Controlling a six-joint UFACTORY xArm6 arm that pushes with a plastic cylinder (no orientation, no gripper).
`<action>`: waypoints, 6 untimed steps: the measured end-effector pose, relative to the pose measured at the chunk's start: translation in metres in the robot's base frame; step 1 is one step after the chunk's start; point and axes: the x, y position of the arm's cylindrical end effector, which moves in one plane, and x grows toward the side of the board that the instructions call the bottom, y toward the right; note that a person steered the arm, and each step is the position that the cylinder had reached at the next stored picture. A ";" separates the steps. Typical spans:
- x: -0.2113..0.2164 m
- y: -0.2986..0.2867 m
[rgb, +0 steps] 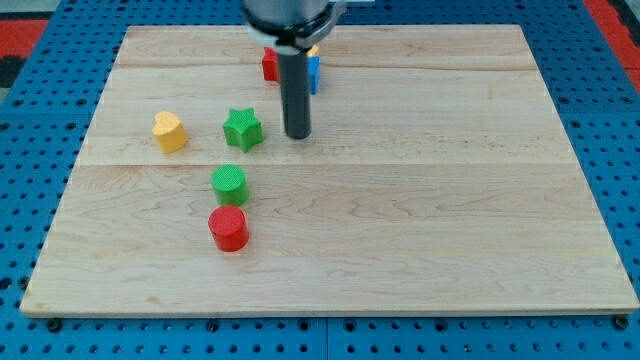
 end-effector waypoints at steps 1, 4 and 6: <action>-0.026 -0.005; -0.122 -0.146; -0.124 -0.057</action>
